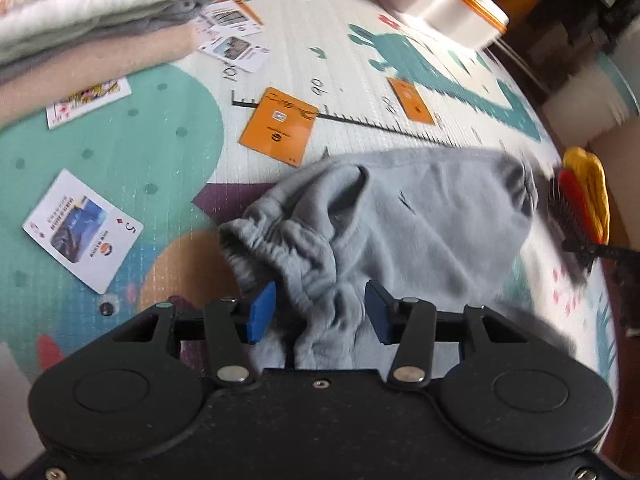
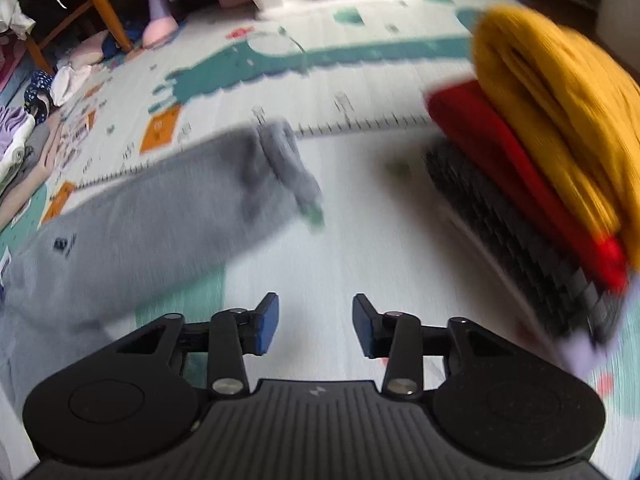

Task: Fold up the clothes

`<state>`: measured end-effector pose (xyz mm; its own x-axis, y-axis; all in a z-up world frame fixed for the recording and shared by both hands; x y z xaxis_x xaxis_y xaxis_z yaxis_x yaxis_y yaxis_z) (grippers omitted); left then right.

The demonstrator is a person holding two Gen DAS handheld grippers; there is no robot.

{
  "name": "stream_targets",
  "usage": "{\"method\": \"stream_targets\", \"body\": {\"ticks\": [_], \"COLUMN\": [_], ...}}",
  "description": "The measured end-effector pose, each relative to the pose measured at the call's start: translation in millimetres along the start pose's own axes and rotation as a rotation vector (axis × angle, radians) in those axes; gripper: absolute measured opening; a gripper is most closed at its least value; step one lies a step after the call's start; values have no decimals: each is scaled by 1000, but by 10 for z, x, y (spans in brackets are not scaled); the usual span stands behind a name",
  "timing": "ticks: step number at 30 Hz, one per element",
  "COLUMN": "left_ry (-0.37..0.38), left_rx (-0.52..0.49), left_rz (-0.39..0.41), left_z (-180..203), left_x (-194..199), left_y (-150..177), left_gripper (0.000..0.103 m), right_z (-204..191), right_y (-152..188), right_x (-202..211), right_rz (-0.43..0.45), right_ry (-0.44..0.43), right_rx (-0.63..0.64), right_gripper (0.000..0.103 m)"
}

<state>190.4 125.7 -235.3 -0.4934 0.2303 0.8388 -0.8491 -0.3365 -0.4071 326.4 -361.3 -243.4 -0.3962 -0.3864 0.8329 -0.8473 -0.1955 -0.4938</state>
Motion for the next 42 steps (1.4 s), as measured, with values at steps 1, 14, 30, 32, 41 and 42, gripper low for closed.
{"method": "stream_targets", "body": {"ticks": [1,14,30,32,41,42], "left_ry": [4,48,25,-24,-38,-40], "left_rx": [22,104,54,51,-26,-35], "left_rz": [0,48,202,147,213,222], "left_z": [-38,-255,-390,-414,-329,-318], "left_x": [-22,-119,-8,-176,148,193], "left_y": [-16,-174,-175,-179,-91,-80], "left_gripper": [45,8,3,5,10,10], "right_z": [-41,-356,-3,-68,-197,-229], "right_y": [-77,-580,-593,-587,-472,-410], "right_x": [-50,-575,-548,-686,-517,-447], "right_rz": [21,106,137,104,118,119], "right_ry": [1,97,26,68,86,74], "right_rx": [7,149,-67,-45,56,79], "right_gripper": [52,56,14,15,39,39]}}
Point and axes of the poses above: each gripper's, at about its wrist camera, not at the fingertips, and x roughly against the way its jaws point, z to its right, y to its underside, the point moved 2 cm from there along -x, roughly the way its jaws point, and after that the axes turned 4 degrees about -y, right-handed, at the moved point
